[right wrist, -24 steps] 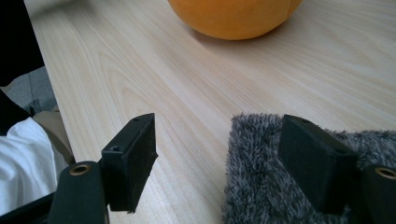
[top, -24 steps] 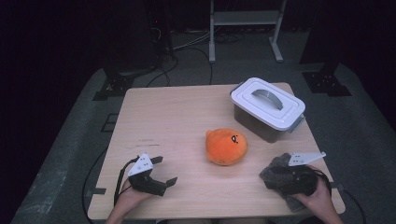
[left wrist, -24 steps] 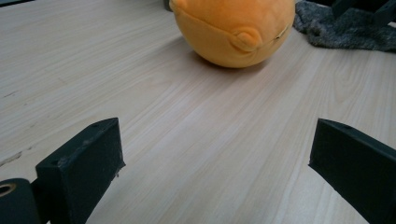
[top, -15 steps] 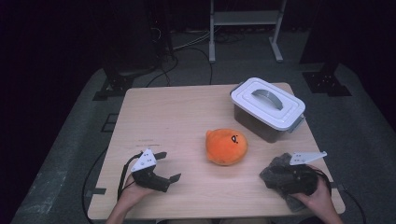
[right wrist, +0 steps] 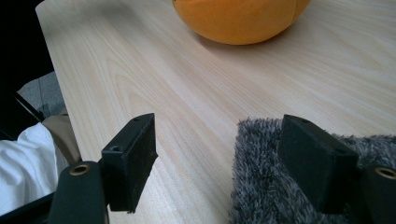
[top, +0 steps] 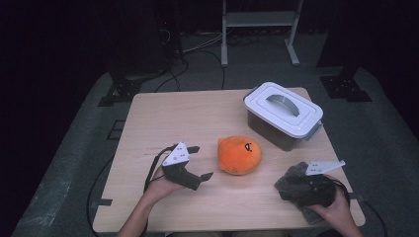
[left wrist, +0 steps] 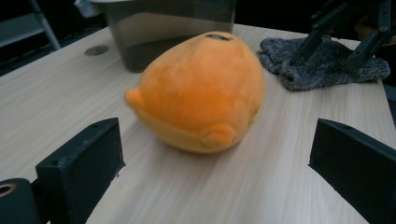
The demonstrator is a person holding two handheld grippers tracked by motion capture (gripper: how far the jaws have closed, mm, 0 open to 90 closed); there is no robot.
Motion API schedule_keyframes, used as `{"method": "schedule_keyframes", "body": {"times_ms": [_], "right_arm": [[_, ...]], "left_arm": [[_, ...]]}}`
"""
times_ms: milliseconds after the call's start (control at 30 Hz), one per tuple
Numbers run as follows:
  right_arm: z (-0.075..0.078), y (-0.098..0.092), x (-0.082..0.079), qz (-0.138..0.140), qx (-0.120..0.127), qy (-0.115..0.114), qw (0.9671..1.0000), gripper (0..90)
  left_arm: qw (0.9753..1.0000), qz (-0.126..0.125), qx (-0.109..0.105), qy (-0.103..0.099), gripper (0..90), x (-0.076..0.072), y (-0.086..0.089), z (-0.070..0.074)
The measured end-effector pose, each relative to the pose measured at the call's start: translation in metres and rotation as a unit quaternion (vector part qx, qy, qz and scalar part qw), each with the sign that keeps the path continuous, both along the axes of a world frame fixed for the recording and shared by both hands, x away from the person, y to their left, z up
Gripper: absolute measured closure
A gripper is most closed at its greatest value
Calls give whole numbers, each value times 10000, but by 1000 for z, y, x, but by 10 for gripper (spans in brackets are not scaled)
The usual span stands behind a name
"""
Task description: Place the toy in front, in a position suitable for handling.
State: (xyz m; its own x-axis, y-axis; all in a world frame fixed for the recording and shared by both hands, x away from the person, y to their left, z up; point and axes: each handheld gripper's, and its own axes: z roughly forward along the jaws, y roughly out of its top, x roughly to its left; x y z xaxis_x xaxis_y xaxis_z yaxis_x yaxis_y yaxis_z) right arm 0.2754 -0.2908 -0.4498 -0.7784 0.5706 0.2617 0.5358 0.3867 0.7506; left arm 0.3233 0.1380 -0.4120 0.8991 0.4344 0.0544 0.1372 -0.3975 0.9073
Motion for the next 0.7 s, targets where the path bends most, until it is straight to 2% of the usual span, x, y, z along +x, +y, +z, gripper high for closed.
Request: {"method": "schedule_keyframes", "body": {"times_ms": [67,133,233,267,367,533,700], "right_arm": [[0,0,0,10,1,-6,10000,267],[0,0,-1,13,4,-11,10000,267],[0,0,0,21,21,-13,10000,267],[0,0,0,21,21,-6,10000,267],[0,1,-1,35,20,-13,10000,267],[0,2,0,61,-12,5,10000,267],[-1,3,0,85,-34,11,10000,267]], "left_arm": [[9998,-160,50,-65,21,6,-16,2],[9997,-202,74,-64,21,9,-20,3],[9995,-286,114,-16,21,20,-34,4],[9995,-286,114,-16,21,20,-34,4],[9993,-340,137,25,21,34,-44,5],[9985,-422,335,19,21,47,-60,3],[9980,-525,345,70,21,57,-74,3]]}}
